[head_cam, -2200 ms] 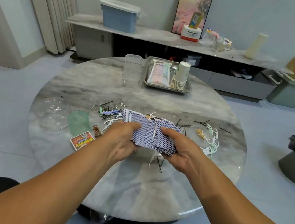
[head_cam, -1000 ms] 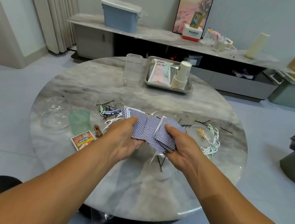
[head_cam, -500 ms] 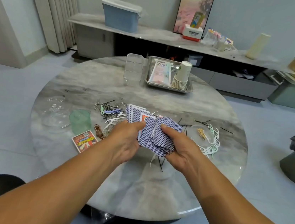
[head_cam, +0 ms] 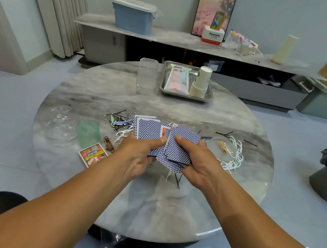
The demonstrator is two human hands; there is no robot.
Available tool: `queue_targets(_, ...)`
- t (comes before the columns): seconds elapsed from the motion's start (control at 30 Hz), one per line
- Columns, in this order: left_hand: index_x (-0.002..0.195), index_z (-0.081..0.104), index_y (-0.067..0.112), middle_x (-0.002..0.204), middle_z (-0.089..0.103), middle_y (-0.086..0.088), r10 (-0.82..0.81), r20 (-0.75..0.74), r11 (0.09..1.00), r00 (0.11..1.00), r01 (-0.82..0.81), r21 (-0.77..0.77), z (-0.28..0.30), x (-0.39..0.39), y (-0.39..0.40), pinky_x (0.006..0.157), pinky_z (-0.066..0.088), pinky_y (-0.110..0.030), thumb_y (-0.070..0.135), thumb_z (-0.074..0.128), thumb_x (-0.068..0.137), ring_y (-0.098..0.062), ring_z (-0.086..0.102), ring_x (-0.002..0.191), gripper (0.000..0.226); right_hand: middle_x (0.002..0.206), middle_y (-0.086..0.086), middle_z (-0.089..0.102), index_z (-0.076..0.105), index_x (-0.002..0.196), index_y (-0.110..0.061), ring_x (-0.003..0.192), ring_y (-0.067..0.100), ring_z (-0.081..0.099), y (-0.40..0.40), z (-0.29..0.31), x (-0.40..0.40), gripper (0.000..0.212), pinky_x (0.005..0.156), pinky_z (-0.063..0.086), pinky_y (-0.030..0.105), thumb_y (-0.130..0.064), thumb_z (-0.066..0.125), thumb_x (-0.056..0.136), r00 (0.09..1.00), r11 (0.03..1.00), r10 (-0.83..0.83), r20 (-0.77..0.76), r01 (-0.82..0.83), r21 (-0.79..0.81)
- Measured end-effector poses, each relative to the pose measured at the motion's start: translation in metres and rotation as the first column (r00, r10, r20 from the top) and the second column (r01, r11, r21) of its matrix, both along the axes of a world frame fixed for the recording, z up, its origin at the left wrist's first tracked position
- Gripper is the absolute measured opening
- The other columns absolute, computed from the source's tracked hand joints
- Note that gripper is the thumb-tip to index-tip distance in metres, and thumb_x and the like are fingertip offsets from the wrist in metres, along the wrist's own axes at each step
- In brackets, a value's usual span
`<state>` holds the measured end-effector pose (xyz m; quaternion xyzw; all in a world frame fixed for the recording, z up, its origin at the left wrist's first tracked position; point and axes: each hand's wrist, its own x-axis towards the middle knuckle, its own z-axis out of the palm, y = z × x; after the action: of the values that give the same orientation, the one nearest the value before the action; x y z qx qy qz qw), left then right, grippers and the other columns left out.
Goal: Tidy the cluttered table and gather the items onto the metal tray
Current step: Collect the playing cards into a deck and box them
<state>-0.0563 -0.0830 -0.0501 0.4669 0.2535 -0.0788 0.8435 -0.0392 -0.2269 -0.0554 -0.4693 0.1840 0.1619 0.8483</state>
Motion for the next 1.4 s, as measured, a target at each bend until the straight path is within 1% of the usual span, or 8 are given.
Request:
queue_targets(0.13, 0.122, 0.063, -0.001, 0.113, 0.073, -0.019, 0.006, -0.026, 1.000, 1.000, -0.006, -0.031, -0.002, 0.003, 0.003, 0.079, 0.060, -0.043, -0.007, 0.067, 0.088, -0.032, 0.072, 0.096, 0.034, 0.114, 0.022, 0.073, 0.061, 0.129, -0.005, 0.100, 0.039, 0.073, -0.005, 0.000, 0.006, 0.036, 0.074, 0.063, 0.050, 0.001, 0.066, 0.094, 0.996, 0.995, -0.089, 0.004, 0.089, -0.042)
queue_targets(0.33, 0.111, 0.064, 0.004, 0.100, 0.075, -0.012, 0.075, -0.042, 0.995, 0.996, -0.072, 0.076, -0.008, 0.008, 0.014, 0.075, 0.058, -0.042, -0.007, 0.077, 0.080, -0.028, 0.073, 0.086, 0.035, 0.114, 0.023, 0.072, 0.059, 0.130, -0.002, 0.100, 0.042, 0.072, -0.013, 0.001, 0.012, 0.037, 0.089, 0.056, 0.062, -0.002, 0.067, 0.094, 0.976, 0.976, -0.216, -0.042, 0.214, -0.043)
queue_targets(0.5, 0.097, 0.067, 0.010, 0.088, 0.076, -0.008, 0.090, -0.070, 0.996, 0.994, -0.091, -0.018, -0.005, 0.010, 0.012, 0.087, 0.056, -0.042, 0.010, 0.076, 0.087, -0.024, 0.070, 0.085, 0.014, 0.111, 0.023, 0.074, 0.063, 0.126, 0.002, 0.096, 0.038, 0.074, -0.006, 0.004, 0.003, 0.036, 0.069, 0.064, 0.047, 0.000, 0.069, 0.090, 0.995, 0.997, -0.067, -0.076, 0.065, -0.035)
queue_targets(0.7, 0.116, 0.068, 0.005, 0.104, 0.077, -0.013, -0.101, -0.017, 0.994, 0.995, 0.101, 0.044, 0.003, 0.001, 0.004, 0.085, 0.059, -0.042, 0.006, 0.076, 0.085, -0.029, 0.073, 0.097, 0.031, 0.114, 0.025, 0.072, 0.064, 0.125, 0.006, 0.103, 0.038, 0.073, -0.004, 0.009, 0.001, 0.034, 0.082, 0.062, 0.047, -0.001, 0.067, 0.091, 0.995, 0.997, 0.069, -0.070, -0.066, 0.035)
queue_targets(0.87, 0.121, 0.066, 0.003, 0.105, 0.076, -0.018, -0.215, -0.041, 0.975, 0.976, 0.211, -0.071, 0.012, -0.003, 0.000, 0.075, 0.061, -0.042, 0.032, 0.057, 0.102, -0.032, 0.075, 0.089, 0.035, 0.113, 0.025, 0.073, 0.065, 0.123, 0.006, 0.103, 0.037, 0.073, -0.002, 0.005, -0.001, 0.032, 0.085, 0.061, 0.048, -0.004, 0.068, 0.092, 0.983, 0.987, 0.160, -0.092, -0.162, -0.020)
queue_targets(0.97, 0.123, 0.059, -0.004, 0.095, 0.076, -0.021, -0.186, -0.043, 0.978, 0.982, 0.181, -0.106, 0.014, -0.001, 0.002, 0.061, 0.063, -0.041, 0.019, 0.040, 0.109, -0.030, 0.076, 0.075, 0.033, 0.109, 0.026, 0.074, 0.065, 0.121, 0.004, 0.099, 0.039, 0.073, -0.005, 0.005, 0.003, 0.029, 0.077, 0.063, 0.048, -0.007, 0.067, 0.094, 0.988, 0.993, 0.103, -0.119, -0.109, -0.044)
queue_targets(1.17, 0.126, 0.061, -0.002, 0.112, 0.073, -0.021, -0.129, 0.009, 0.990, 0.992, 0.129, 0.055, 0.006, 0.001, 0.005, 0.060, 0.062, -0.035, -0.012, 0.058, 0.093, -0.029, 0.073, 0.087, 0.034, 0.111, 0.027, 0.073, 0.064, 0.122, 0.005, 0.100, 0.040, 0.073, -0.008, 0.006, 0.006, 0.028, 0.077, 0.062, 0.051, -0.009, 0.064, 0.097, 0.987, 0.996, 0.084, -0.137, -0.086, -0.008)
queue_targets(1.4, 0.117, 0.065, 0.005, 0.104, 0.074, -0.015, 0.007, -0.015, 1.000, 1.000, -0.007, 0.013, 0.002, 0.005, 0.006, 0.072, 0.060, -0.040, -0.003, 0.068, 0.091, -0.025, 0.071, 0.079, 0.027, 0.108, 0.026, 0.074, 0.063, 0.123, 0.005, 0.098, 0.040, 0.073, -0.009, 0.004, 0.007, 0.030, 0.071, 0.063, 0.048, -0.006, 0.066, 0.095, 0.995, 0.999, -0.023, -0.097, 0.020, -0.031)
